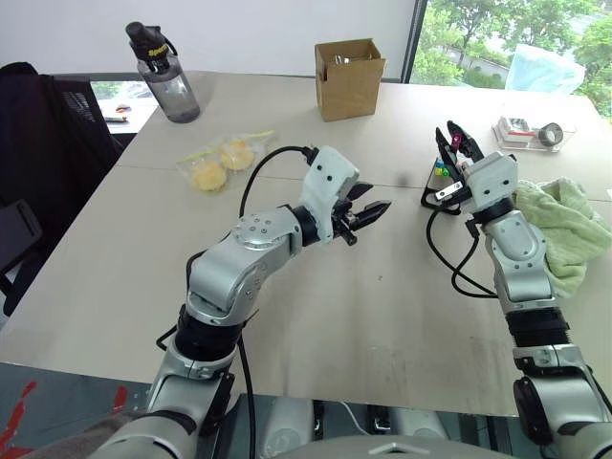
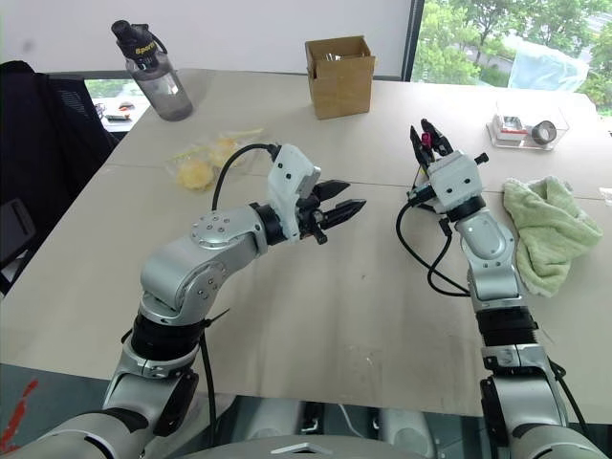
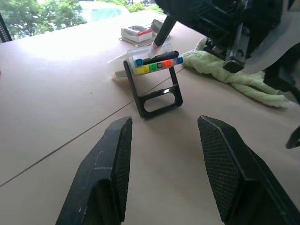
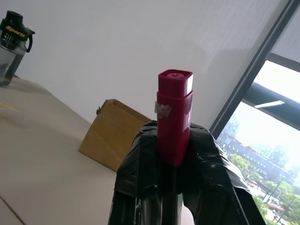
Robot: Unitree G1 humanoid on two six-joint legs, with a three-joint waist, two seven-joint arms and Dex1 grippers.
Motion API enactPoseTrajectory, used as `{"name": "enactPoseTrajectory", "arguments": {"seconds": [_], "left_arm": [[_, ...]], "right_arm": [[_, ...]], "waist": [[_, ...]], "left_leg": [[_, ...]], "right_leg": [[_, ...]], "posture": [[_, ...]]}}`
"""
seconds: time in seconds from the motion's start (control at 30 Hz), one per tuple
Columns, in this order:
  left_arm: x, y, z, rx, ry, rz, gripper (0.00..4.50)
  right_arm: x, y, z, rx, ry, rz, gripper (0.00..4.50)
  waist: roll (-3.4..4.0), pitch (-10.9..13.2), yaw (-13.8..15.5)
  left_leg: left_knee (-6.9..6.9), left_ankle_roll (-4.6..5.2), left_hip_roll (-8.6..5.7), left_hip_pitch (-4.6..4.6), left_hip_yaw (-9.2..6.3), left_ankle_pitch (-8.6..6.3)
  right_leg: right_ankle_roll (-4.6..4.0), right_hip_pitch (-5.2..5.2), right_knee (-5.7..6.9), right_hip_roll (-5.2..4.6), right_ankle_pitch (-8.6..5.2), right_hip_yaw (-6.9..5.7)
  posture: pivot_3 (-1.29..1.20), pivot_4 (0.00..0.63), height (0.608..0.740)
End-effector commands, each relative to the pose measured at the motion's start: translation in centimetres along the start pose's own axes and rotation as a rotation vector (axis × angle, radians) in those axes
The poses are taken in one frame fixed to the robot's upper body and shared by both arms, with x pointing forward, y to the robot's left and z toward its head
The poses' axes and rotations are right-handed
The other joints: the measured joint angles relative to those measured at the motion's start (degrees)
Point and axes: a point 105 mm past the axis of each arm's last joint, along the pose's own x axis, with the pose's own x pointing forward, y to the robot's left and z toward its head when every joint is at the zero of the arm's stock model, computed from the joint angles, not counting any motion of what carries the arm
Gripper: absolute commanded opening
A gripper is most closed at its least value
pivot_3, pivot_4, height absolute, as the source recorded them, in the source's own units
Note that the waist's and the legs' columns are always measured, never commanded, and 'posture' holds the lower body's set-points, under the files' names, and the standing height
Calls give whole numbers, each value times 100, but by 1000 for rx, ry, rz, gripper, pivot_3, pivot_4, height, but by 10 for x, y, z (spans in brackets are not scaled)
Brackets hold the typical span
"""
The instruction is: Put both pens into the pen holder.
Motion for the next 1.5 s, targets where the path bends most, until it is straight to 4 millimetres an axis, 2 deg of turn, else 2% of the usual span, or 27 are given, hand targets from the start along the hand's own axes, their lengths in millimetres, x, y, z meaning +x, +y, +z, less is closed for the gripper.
{"name": "enactPoseTrajectory", "arguments": {"seconds": [0.03,0.23,0.3,0.37,0.53,0.57,0.73,0.8,0.93,1.07,1.17,1.33,1.5], "left_arm": [[-1,1,17,20,-49,9,2236],[1,4,19,16,-57,30,2236],[2,6,22,7,-78,43,2264],[2,6,24,4,-87,48,2264],[3,6,22,7,-86,60,2264],[3,6,22,6,-86,61,2264],[1,7,17,5,-75,62,2264],[-2,5,11,-4,-73,47,2264],[-20,2,-21,-6,-60,9,2264],[-44,12,-62,-28,13,40,2264],[-59,21,-82,-27,55,83,2264],[-75,27,-96,2,74,124,2264],[-86,23,-103,7,103,112,2264]], "right_arm": [[6,-10,6,-33,-59,-37,79],[8,-14,-6,-41,-40,-50,79],[8,-17,-9,-44,-35,-63,1086],[7,-20,-11,-50,-30,-73,1773],[4,-26,-17,-69,-14,-91,4289],[4,-27,-17,-71,-16,-95,4442],[2,-27,-8,-62,-43,-82,4442],[-1,-18,-5,-3,-35,-28,4442],[-23,3,0,156,16,106,4442],[-64,18,-9,388,166,201,4442],[-102,33,-10,513,266,313,4442],[-152,45,-10,617,426,468,4442],[-176,38,-17,628,517,497,4442]], "waist": [[0,0,-13],[0,0,-58],[0,0,-60],[0,0,-60],[1,0,-60],[1,1,-61],[2,1,-62],[4,0,-62],[10,-2,-63],[14,1,-14],[15,1,2],[17,-1,33],[17,-1,45]], "left_leg": [[1,0,0,0,0,0],[6,0,1,0,0,0],[6,-1,1,0,0,1],[7,-1,1,0,0,1],[8,-3,2,0,1,2],[9,-3,2,0,1,2],[9,-5,2,0,1,3],[9,-6,3,0,1,4],[8,-10,9,5,2,6],[8,-8,8,1,1,4],[5,1,6,3,0,-1],[5,10,5,8,1,-6],[8,32,6,12,2,-18]], "right_leg": [[0,1,0,0,0,0],[0,2,0,0,0,0],[0,2,0,0,0,0],[0,2,1,0,0,0],[0,3,1,0,0,0],[0,4,1,0,0,0],[0,4,2,0,0,0],[0,4,2,0,0,0],[0,10,-4,1,-1,0],[-1,10,-1,-9,0,-8],[-1,11,1,-14,0,-13],[-2,15,1,-17,1,-16],[-5,16,3,-16,2,-16]], "posture": [[0,150,739],[0,150,739],[0,150,739],[0,150,739],[0,150,739],[0,150,739],[0,150,739],[0,150,739],[0,150,739],[0,150,739],[0,150,739],[0,150,739],[0,150,739]]}}
